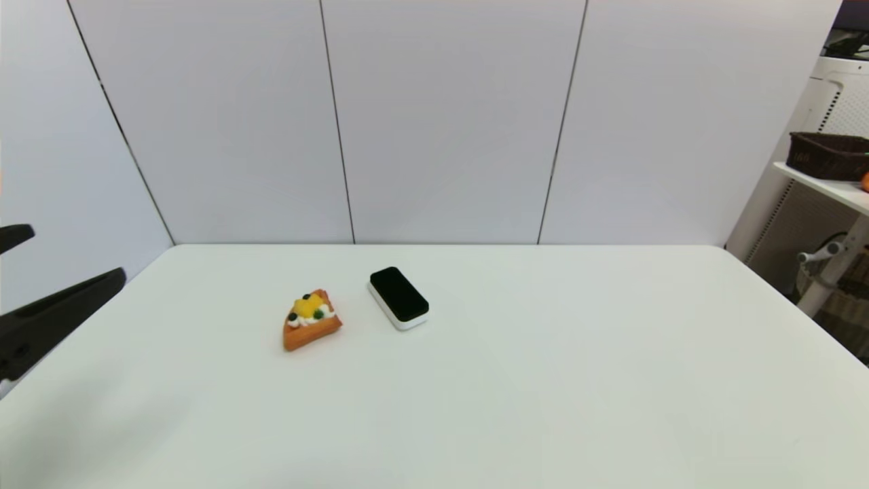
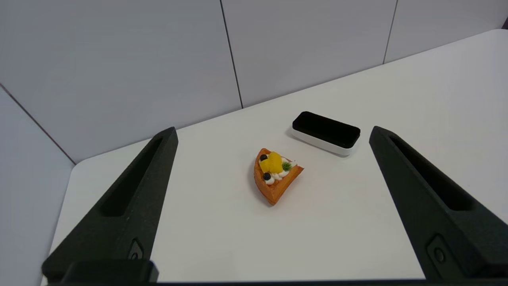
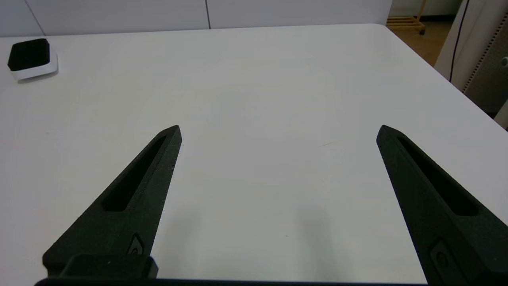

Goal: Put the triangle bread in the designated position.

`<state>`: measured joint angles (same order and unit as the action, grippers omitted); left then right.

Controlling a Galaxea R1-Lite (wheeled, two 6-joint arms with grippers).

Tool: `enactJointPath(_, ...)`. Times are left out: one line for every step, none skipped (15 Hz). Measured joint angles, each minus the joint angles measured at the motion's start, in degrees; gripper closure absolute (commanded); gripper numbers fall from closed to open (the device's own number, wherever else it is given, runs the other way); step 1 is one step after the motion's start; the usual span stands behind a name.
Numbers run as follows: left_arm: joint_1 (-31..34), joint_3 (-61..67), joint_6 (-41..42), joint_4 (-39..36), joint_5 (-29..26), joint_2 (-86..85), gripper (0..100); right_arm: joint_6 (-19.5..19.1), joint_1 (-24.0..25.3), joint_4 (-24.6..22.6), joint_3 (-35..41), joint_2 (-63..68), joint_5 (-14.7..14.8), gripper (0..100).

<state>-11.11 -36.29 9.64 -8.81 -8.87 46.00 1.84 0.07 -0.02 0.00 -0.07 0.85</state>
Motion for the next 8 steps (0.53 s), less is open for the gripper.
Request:
enactJointPath(0.83,1.84,0.00,0.11,-0.22,-2.54,0,0.00,0.00,-0.02,0.00,0.00,0.02,0)
enactJointPath(1.66,4.00,-0.02,0.13,-0.30,-5.79,0,0.05,0.00,0.00,0.00,0.00,0.02,0)
enactJointPath(2.49,6.53,-0.05,0.16,-0.40,-9.31,0,0.06,0.00,0.00,0.00,0.00,0.00,0)
enactJointPath(3.15,8.44,-0.09,0.16,-0.44,-11.90,0,0.02,0.00,0.02,0.00,0.00,0.00,0)
enactJointPath(4.06,10.74,-0.17,0.16,-0.46,-15.08,0,0.06,0.00,0.00,0.00,0.00,0.02,0)
enactJointPath(4.96,12.84,-0.15,0.20,-0.46,-18.03,0,0.05,0.00,-0.02,0.00,0.00,0.00,0)
enactJointPath(5.62,14.63,-0.15,0.22,-0.46,-20.33,0,0.00,0.00,0.00,0.00,0.00,0.00,0)
enactJointPath(6.53,16.75,-0.28,0.22,-0.41,-22.71,0,0.02,0.00,0.00,0.00,0.00,0.02,0)
